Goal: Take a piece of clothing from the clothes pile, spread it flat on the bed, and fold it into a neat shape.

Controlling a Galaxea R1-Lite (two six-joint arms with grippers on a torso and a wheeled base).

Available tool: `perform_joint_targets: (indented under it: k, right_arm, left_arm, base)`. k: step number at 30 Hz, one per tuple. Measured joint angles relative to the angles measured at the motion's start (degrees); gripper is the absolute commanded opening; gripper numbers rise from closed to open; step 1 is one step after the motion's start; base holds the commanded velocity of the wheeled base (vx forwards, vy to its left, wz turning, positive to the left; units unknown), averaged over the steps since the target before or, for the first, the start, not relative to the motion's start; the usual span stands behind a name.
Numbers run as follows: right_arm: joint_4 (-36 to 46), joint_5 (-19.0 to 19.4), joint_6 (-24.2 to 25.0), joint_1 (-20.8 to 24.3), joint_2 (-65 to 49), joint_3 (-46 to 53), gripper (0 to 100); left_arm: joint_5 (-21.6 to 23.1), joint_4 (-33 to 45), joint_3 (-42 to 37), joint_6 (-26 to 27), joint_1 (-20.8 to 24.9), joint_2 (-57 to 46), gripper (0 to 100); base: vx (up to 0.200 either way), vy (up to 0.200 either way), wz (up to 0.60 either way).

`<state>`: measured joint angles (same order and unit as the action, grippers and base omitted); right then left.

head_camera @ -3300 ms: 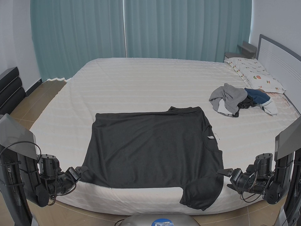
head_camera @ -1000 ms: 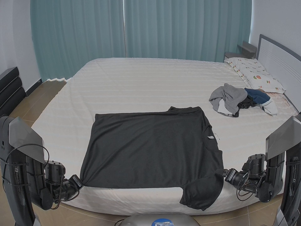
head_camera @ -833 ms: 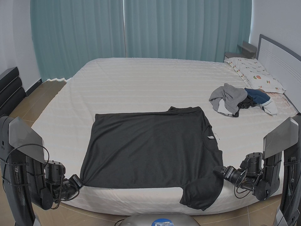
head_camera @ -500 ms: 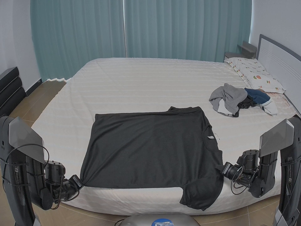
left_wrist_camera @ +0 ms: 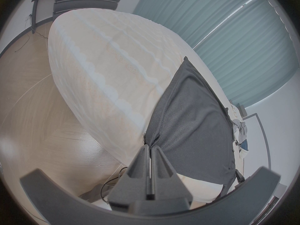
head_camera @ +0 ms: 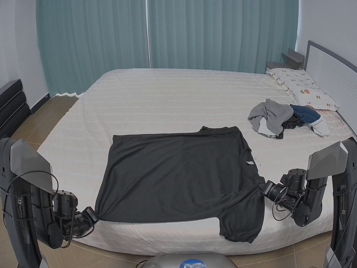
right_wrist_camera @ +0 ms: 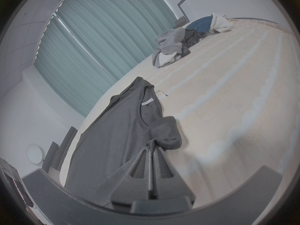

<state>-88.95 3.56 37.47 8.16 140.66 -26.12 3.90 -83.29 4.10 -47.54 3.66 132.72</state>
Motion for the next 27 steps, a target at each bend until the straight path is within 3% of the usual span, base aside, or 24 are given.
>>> perform_joint_targets:
  k: [4,5,13,20,27]
  right_arm:
    - [-0.02,0.34,-0.22,-0.11,0.74,-2.04,0]
    - [0.0,0.46,-0.23,-0.11,1.05,-2.45,100]
    - [0.0,0.65,1.15,-0.5,2.12,-4.02,100]
    - [-0.06,1.69,1.45,-2.32,-1.02,1.05,100]
    - [-0.06,8.12,1.17,-3.28,-2.95,11.28,100]
  left_arm:
    - [-0.02,0.0,0.09,0.02,0.06,0.0,0]
    - [-0.02,0.0,0.09,0.06,0.11,0.02,0]
    - [-0.27,0.0,0.01,0.2,0.44,0.13,0]
    - [-0.18,-0.02,-0.13,0.33,0.5,0.16,0]
    - [-0.11,0.0,-0.35,0.37,0.48,0.17,0]
  base:
    - [0.0,0.0,0.0]
    - [0.0,0.0,0.0]
    - [0.0,0.0,0.0]
    - [0.0,0.0,0.0]
    - [0.0,0.0,0.0]
